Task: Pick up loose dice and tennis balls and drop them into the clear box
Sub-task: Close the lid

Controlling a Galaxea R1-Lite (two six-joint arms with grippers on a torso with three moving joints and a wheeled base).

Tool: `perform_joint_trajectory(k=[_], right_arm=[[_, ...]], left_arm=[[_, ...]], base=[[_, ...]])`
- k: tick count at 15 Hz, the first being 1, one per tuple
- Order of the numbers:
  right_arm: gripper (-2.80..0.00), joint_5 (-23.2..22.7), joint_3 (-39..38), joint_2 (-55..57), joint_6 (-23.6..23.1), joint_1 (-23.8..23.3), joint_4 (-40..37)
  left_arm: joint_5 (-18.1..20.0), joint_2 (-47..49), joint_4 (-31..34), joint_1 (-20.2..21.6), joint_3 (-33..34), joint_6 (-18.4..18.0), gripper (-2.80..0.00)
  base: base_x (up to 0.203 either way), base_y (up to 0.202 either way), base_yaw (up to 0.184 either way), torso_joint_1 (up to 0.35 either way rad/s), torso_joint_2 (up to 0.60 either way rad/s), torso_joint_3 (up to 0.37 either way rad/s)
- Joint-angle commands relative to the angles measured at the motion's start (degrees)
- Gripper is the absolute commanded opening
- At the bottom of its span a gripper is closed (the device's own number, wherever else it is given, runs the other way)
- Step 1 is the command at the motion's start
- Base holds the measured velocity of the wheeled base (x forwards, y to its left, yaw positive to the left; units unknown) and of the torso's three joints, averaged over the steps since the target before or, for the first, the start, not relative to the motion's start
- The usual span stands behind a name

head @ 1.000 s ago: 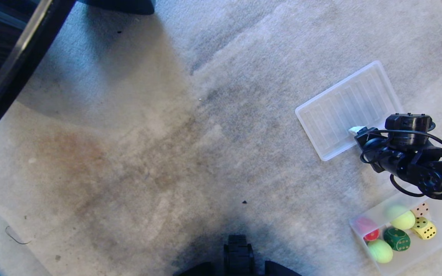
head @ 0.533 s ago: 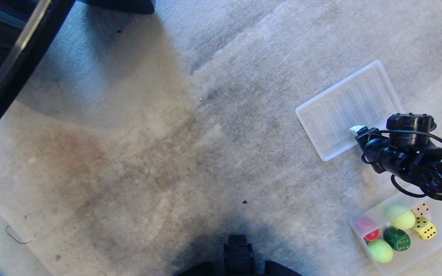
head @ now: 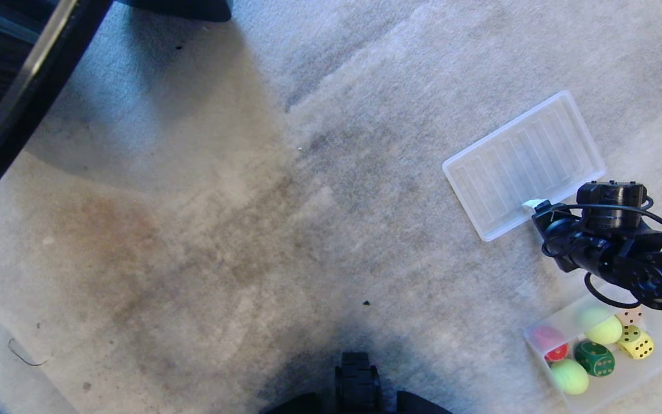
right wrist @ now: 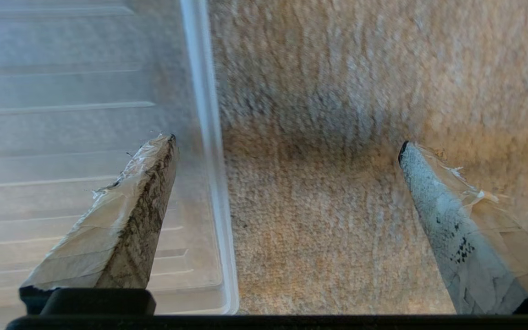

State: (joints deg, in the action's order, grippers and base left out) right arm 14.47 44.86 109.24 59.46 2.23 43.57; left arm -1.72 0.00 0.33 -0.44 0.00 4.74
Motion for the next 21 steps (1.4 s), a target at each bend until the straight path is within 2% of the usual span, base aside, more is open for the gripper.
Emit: perform_joint_trajectory(k=[1,3,4,5,16,21], right_arm=[[0.00,-0.21,-0.33,0.58,0.40,-0.05,0.20],[0.00,-0.49,-0.39,1.27,0.49,-0.37,0.22],[-0.56,-0.49,-0.31,2.15,0.49,-0.38,0.28],[-2.80,-0.45,-0.29,2.82,0.47,-0.44,0.39],[-2.80,-0.41,1.81,4.22,0.40,-0.56,0.73],[-2.80,-0.49,0.85,-0.70,-0.11,-0.65,0.39]], left_arm=[[-0.03,0.00,0.02,0.00,0.00,0.07,-2.80],[-0.03,0.00,0.02,0.00,0.00,0.09,-2.80],[-0.03,0.00,0.02,0.00,0.00,0.09,-2.80],[-0.03,0.00,0.02,0.00,0.00,0.08,-2.80],[-0.03,0.00,0.02,0.00,0.00,0.00,-2.80],[-0.03,0.00,0.02,0.00,0.00,0.09,-2.80]], base=[[0.000,0.000,0.000,0.000,0.00,0.000],[0.000,0.000,0.000,0.000,0.00,0.000],[0.000,0.000,0.000,0.000,0.00,0.000],[0.000,0.000,0.000,0.000,0.00,0.000],[0.000,0.000,0.000,0.000,0.00,0.000],[0.000,0.000,0.000,0.000,0.00,0.000]])
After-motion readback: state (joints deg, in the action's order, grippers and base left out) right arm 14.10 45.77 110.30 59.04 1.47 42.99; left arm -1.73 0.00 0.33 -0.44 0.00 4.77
